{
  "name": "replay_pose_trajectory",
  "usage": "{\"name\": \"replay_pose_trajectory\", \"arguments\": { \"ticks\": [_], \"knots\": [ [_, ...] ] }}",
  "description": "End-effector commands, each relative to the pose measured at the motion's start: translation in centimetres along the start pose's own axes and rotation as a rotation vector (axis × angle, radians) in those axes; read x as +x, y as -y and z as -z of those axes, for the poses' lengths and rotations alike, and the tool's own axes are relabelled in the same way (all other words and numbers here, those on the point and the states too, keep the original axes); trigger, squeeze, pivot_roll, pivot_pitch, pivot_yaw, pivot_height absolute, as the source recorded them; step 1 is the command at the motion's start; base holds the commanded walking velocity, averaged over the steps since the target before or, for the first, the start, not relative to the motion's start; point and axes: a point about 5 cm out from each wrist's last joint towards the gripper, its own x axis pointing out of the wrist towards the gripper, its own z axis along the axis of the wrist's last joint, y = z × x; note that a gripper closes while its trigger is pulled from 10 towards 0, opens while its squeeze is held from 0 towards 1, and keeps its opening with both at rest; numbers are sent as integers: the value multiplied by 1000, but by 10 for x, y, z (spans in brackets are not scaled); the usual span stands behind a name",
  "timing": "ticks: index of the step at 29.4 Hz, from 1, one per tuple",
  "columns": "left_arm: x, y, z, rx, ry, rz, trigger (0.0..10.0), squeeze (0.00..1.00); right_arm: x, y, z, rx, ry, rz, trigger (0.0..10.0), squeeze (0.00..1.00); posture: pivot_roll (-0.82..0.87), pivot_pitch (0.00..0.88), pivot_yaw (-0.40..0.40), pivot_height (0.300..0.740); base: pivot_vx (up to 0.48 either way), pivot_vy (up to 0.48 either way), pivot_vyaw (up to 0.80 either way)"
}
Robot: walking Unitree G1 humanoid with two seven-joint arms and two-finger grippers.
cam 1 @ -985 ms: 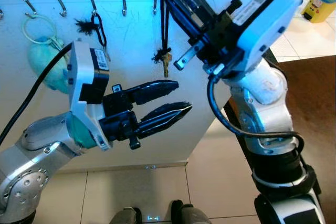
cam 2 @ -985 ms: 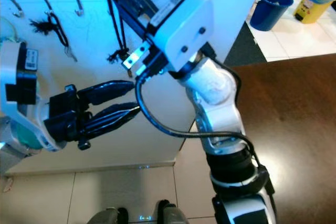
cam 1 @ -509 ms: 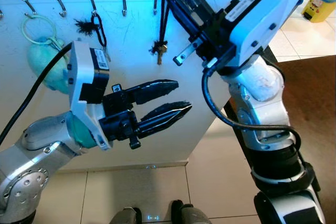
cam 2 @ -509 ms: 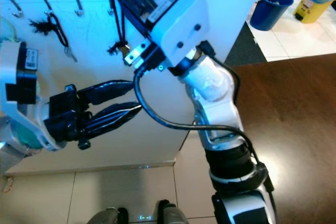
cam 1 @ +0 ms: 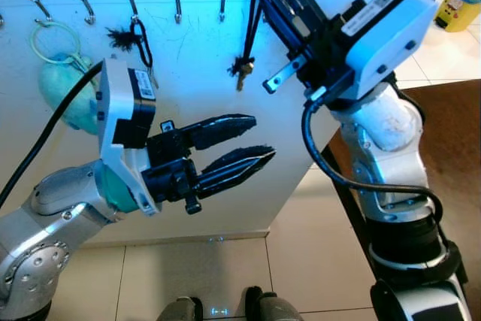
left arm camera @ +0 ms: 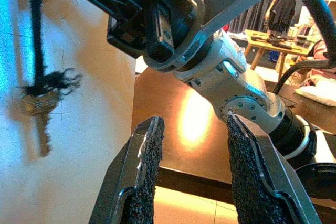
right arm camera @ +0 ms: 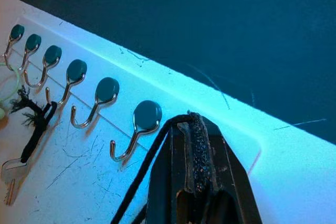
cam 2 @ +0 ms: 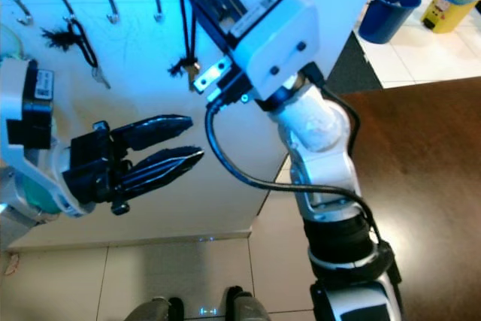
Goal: Hang keys on a hook
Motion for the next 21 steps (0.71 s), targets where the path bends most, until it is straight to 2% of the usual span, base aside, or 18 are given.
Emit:
{"name": "replay_pose_trajectory", "arguments": {
  "ticks": [1, 2, 6, 7, 15, 21],
  "knots": [
    [-1, 1, 1, -2, -14, 10, 10000, 0, -5, 3, -3, 2, 5, 16, 10000, 0, 16, 137, 90, 740, 0, 0, 0],
    [-1, 0, 1, -2, -17, 10, 10000, 0, -12, 5, -3, -3, -20, 27, 10000, 0, 13, 139, 90, 740, 0, 0, 0],
    [-1, 0, 1, -2, -17, 10, 10000, 0, -12, 5, -3, -3, -20, 27, 10000, 0, 13, 139, 90, 740, 0, 0, 0],
    [-1, 0, 1, -3, -18, 10, 10000, 0, -20, 8, 0, -18, -55, 39, 10000, 0, 8, 140, 91, 740, 0, 0, 0],
    [-1, -1, 2, -4, -21, 11, 10000, 0, -32, 11, 6, -42, -118, 59, 10000, 0, 8, 139, 89, 740, 0, 0, 0],
    [-1, -1, 1, -2, -21, 10, 10000, 0, -46, 5, 18, -30, -197, 49, 10000, 0, 10, 139, 87, 740, 0, 0, 0]
  ]
}}
